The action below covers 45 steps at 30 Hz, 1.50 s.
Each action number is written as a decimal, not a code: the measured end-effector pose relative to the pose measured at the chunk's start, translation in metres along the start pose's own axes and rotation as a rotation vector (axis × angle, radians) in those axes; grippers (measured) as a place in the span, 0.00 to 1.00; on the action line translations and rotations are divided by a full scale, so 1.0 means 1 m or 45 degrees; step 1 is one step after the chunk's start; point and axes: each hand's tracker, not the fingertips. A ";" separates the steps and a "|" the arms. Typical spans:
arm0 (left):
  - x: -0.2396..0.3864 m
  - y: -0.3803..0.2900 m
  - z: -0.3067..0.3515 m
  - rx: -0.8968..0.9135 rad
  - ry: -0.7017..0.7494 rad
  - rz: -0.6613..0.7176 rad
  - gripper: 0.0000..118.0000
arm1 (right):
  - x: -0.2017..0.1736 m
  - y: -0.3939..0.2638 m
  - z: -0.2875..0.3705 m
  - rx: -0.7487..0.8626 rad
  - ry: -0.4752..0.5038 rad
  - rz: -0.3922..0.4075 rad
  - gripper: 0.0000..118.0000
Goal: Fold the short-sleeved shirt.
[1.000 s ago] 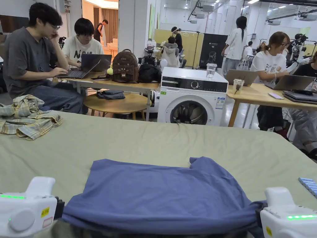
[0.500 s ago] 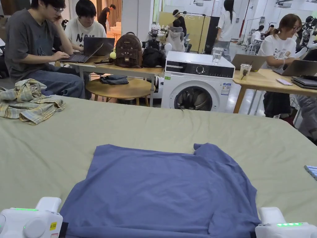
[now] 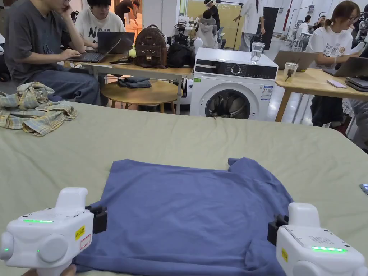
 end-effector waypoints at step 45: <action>-0.048 -0.031 -0.053 -0.734 0.146 0.004 0.01 | 0.020 -0.007 0.000 -0.351 -0.066 0.113 0.20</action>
